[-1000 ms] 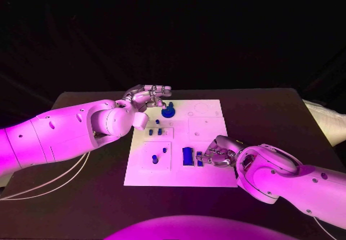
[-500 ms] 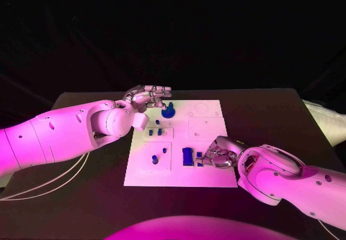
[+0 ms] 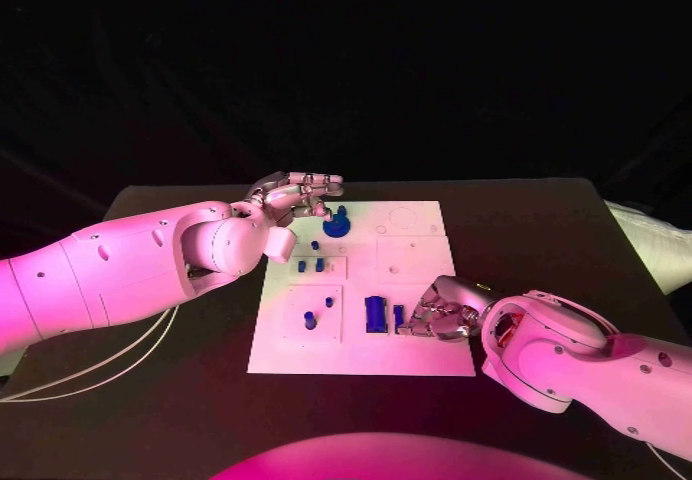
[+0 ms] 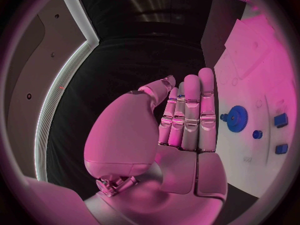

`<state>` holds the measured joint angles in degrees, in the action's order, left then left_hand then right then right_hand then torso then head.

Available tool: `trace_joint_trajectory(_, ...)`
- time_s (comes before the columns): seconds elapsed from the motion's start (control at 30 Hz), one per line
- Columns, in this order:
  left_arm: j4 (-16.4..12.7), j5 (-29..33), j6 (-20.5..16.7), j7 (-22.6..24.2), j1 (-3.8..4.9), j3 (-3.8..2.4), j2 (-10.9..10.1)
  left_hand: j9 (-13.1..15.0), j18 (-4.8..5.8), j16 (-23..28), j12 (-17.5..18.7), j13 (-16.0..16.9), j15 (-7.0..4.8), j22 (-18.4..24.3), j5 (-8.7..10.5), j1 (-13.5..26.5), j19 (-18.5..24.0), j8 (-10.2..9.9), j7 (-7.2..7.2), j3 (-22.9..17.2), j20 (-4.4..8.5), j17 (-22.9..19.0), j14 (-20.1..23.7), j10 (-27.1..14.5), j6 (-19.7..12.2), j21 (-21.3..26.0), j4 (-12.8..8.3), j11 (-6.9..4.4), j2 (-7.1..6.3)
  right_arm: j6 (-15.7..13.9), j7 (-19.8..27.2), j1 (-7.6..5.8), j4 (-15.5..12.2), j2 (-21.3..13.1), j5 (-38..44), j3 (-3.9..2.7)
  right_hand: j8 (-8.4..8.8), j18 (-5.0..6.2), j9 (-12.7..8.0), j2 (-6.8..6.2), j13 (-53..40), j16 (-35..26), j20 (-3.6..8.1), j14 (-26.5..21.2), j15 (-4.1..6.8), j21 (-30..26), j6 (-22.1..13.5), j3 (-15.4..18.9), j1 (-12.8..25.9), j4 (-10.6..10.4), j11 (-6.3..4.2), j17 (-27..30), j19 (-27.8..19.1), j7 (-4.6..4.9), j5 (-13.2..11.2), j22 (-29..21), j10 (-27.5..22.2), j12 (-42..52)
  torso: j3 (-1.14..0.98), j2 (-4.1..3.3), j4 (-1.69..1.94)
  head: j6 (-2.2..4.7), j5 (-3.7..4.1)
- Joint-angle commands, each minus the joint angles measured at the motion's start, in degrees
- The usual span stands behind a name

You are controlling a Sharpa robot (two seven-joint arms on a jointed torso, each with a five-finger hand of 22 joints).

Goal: Assemble the parts on the task board

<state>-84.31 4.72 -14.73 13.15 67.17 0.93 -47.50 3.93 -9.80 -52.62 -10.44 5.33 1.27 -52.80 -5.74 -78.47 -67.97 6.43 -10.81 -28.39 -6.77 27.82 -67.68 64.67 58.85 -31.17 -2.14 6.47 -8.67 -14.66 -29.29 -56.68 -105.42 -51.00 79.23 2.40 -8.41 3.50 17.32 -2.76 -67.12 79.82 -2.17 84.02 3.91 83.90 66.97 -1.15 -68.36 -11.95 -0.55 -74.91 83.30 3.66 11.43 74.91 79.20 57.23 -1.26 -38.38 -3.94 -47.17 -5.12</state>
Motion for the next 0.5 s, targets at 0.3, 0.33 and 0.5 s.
trace_joint_trajectory(0.3, -0.1, -0.3, 1.2, 0.2, -0.03, -0.04, 0.1, 0.0, -0.64, 0.2, -0.1, 0.0, -0.01, 0.1, -0.16, 0.2, 0.5, 0.4, 0.01, 0.1, -0.06, -0.1, 0.3, -0.4, -0.3, 0.1, -0.2, -0.06, 0.41, 1.4, 0.1, 0.15, 1.8, 1.4, 1.1, 0.01, 0.01, -1.02, 0.2, 1.9, -0.3, 0.0, 0.01, 3.5, 0.4, 0.1, 0.3, 0.9, 0.0, -0.6, -0.09, -1.3, 0.3, 0.02, 0.3, 5.9, 0.2, 0.1, 0.03, -0.06, 0.12, 0.05, 0.22)
trace_joint_trajectory(0.33, -0.1, -0.3, 1.2, 0.2, -0.04, -0.04, 0.1, 0.0, -0.64, 0.2, -0.1, 0.0, -0.01, 0.1, -0.16, 0.2, 0.5, 0.4, 0.01, 0.1, -0.06, -0.1, 0.3, -0.4, -0.3, 0.1, -0.2, -0.06, 0.41, 1.6, 0.1, 0.17, 2.0, 1.5, 1.1, 0.01, 0.0, -1.02, 0.2, 2.05, -0.4, 0.1, 0.01, 3.5, 0.4, 0.1, 0.3, 0.9, 0.0, -0.6, -0.1, -1.3, 0.3, 0.01, 0.4, 5.9, 0.3, 0.2, 0.02, -0.08, 0.14, 0.0, 0.23)
trace_joint_trajectory(0.5, -0.1, -0.3, 1.1, 0.2, -0.04, -0.04, 0.1, 0.0, -0.64, 0.2, -0.1, 0.0, -0.01, 0.1, -0.16, 0.2, 0.5, 0.4, 0.01, 0.1, -0.06, -0.1, 0.3, -0.4, -0.3, 0.1, -0.2, -0.06, 0.41, 3.1, -0.2, 0.34, 3.1, 2.2, 2.0, 0.02, 0.01, -1.0, 0.3, 2.11, -0.5, 0.0, 0.06, 3.5, 0.51, 0.0, 0.2, 1.1, -2.1, 0.7, -0.23, -1.3, 0.2, -0.13, -0.3, 5.8, 0.3, 0.2, 0.02, -0.03, 0.05, -0.1, 0.11)
